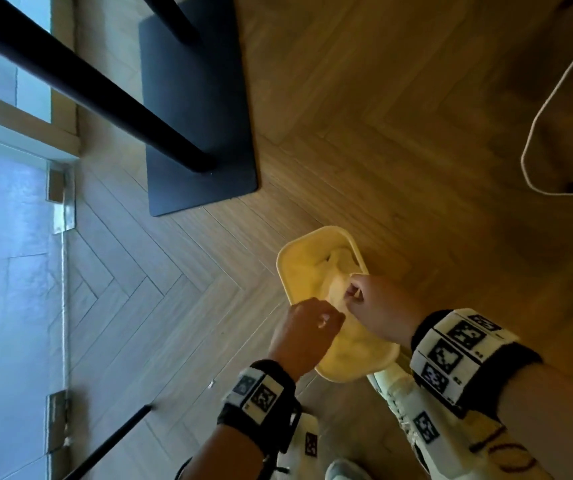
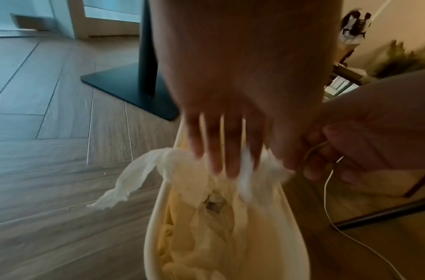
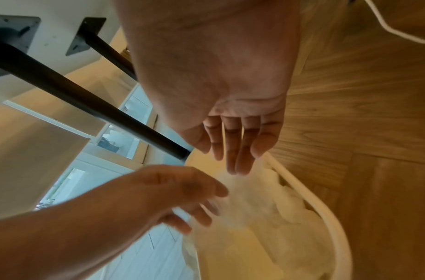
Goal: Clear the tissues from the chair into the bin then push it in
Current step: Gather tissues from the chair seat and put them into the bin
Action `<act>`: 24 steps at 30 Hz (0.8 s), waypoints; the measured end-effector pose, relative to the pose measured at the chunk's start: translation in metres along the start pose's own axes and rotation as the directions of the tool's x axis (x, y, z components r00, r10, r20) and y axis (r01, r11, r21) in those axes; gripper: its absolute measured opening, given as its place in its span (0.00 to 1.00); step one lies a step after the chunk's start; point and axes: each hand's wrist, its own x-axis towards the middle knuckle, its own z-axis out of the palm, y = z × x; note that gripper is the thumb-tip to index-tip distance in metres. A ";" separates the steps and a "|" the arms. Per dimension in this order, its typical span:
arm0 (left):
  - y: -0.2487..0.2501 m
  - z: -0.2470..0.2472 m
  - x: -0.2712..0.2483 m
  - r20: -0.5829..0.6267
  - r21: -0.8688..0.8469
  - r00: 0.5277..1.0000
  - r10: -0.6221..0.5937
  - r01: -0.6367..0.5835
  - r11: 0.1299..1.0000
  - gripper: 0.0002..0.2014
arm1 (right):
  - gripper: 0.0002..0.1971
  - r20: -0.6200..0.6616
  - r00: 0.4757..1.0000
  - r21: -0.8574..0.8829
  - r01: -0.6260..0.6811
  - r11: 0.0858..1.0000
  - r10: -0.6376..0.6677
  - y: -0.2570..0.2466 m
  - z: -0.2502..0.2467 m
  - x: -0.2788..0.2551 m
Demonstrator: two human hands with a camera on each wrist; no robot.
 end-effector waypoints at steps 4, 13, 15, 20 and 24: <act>0.002 0.000 -0.012 -0.145 -0.105 0.980 -0.135 0.120 0.987 0.10 | 0.06 0.030 0.996 -0.040 -0.078 0.996 0.080 -0.001 -0.009 -0.015; -0.041 0.015 -0.012 -0.077 -0.177 0.867 -0.492 0.474 0.862 0.07 | 0.08 0.077 0.982 -0.091 -0.168 0.982 0.175 -0.002 -0.011 -0.030; -0.030 0.010 -0.013 -0.165 -0.238 0.880 -0.445 0.403 0.884 0.10 | 0.06 0.079 0.980 -0.077 -0.176 0.981 0.182 -0.002 -0.009 -0.032; 0.013 0.004 -0.018 0.181 -0.507 0.921 -0.346 0.389 0.769 0.24 | 0.06 0.020 0.985 -0.068 -0.167 0.984 0.169 -0.014 -0.013 -0.044; 0.033 -0.006 -0.035 0.267 -0.439 0.893 -0.361 0.447 0.780 0.25 | 0.04 0.024 0.990 -0.146 -0.135 0.980 0.140 -0.038 -0.019 -0.057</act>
